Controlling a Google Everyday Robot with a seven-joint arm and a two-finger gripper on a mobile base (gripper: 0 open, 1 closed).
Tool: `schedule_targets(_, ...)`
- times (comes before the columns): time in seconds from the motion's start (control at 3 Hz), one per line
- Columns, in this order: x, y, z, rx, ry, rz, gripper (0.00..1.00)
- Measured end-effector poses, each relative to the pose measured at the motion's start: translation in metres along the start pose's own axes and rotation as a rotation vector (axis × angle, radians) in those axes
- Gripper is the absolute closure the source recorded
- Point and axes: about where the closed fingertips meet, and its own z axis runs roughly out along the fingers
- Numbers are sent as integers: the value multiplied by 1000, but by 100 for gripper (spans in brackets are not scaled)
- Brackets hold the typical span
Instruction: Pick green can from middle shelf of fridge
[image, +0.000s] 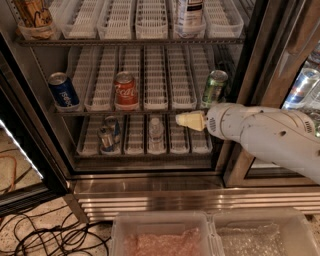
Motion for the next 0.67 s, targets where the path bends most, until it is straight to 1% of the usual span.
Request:
schedule_targets(0.33, -1, -23, -7, 50, -14, -8, 14)
schedule_targets(0.67, -5, -38, -9, 82, -28, -13, 17)
